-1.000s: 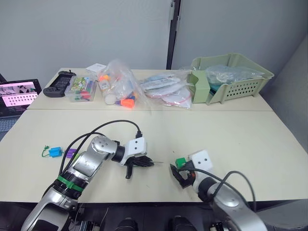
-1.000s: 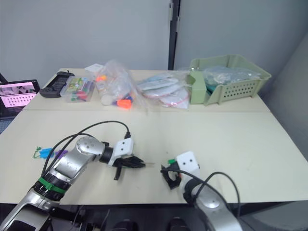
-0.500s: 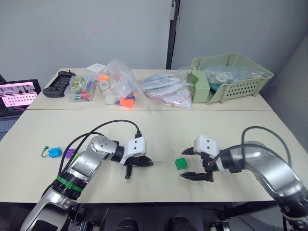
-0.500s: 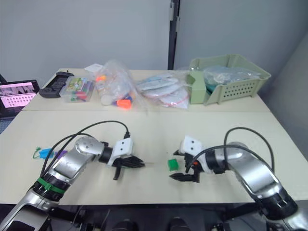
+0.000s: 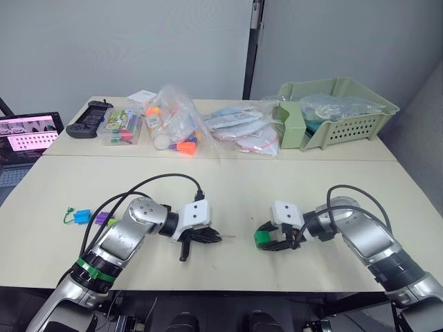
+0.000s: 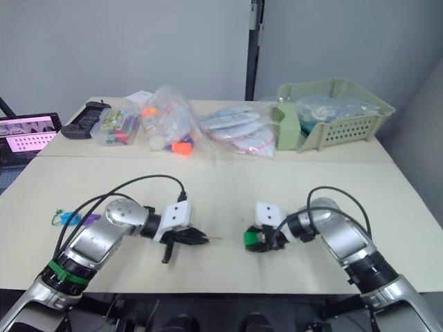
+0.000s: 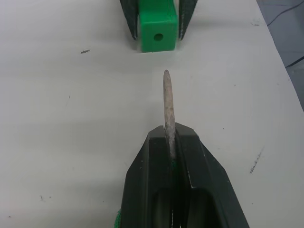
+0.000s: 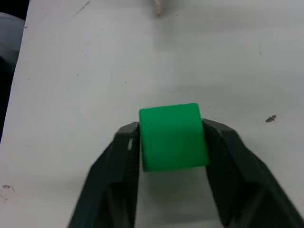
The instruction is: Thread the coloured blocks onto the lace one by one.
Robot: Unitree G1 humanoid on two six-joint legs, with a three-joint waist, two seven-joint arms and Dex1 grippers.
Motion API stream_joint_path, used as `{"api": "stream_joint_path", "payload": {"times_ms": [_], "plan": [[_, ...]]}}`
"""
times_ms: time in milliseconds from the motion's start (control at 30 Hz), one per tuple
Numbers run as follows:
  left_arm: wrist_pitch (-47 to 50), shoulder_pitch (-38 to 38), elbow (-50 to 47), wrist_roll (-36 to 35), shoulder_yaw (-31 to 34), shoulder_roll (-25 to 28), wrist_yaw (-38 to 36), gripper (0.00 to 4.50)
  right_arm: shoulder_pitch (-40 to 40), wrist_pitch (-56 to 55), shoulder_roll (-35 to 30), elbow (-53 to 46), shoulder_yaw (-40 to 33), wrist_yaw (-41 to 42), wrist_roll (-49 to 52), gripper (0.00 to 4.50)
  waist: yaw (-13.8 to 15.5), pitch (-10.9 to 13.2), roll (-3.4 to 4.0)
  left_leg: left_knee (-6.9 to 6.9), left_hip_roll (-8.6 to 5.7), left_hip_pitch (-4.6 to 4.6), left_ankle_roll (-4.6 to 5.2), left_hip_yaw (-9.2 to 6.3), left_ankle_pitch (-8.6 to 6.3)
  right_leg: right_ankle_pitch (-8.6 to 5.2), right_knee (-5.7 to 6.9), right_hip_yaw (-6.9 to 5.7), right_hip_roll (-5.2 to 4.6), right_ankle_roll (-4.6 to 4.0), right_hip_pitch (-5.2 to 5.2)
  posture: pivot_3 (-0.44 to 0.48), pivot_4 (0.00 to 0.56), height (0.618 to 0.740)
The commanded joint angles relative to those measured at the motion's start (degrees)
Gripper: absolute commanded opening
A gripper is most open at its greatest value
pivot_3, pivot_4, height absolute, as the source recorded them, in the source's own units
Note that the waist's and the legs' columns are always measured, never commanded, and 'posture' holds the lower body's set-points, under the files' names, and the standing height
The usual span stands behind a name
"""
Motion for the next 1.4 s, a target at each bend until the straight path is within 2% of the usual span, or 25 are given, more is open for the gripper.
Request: {"api": "stream_joint_path", "payload": {"times_ms": [33,267,633,1200,1400], "plan": [[1.2,-0.6,-3.4,-1.2,1.4,0.2,0.6,0.00,0.4,2.7,1.5,-3.4,-2.4,-2.8,0.5,1.18,0.0,0.0,0.00,0.00,0.00,0.00,0.00,0.00,0.00,0.00,0.00,0.00,0.00,0.00,0.00,0.000,0.150,0.740],[7.9,-2.6,-8.3,1.2,-0.7,1.2,3.0,0.00,3.6,12.6,5.2,-13.6,-1.6,-9.9,0.3,1.18,0.3,0.0,0.00,0.01,-0.01,-0.01,0.00,-0.03,0.00,0.00,0.04,0.00,0.01,0.00,-0.01,0.000,0.150,0.740],[14.2,-4.5,-10.4,2.1,-4.4,3.2,2.7,0.00,4.6,13.2,4.9,-13.4,0.3,-11.9,-1.8,1.18,0.3,0.0,0.00,0.06,0.00,0.00,0.00,0.00,0.00,0.00,0.01,0.00,0.02,0.01,0.02,0.000,0.150,0.740],[11.5,-2.6,-8.1,2.6,-6.2,2.1,3.4,0.00,4.1,14.4,5.7,-14.3,1.2,-12.5,-1.6,1.18,0.4,0.0,0.00,0.06,0.01,0.02,0.00,0.00,0.00,0.00,0.01,0.00,0.04,0.00,0.03,0.000,0.150,0.740],[10.1,-2.0,-7.5,3.5,-7.8,-0.3,5.0,0.00,4.2,15.2,5.8,-15.1,1.4,-12.5,-1.4,1.18,0.4,0.0,0.00,0.07,0.01,0.02,0.00,0.00,0.00,0.00,0.01,0.00,0.04,0.00,0.04,0.000,0.150,0.740]]}}
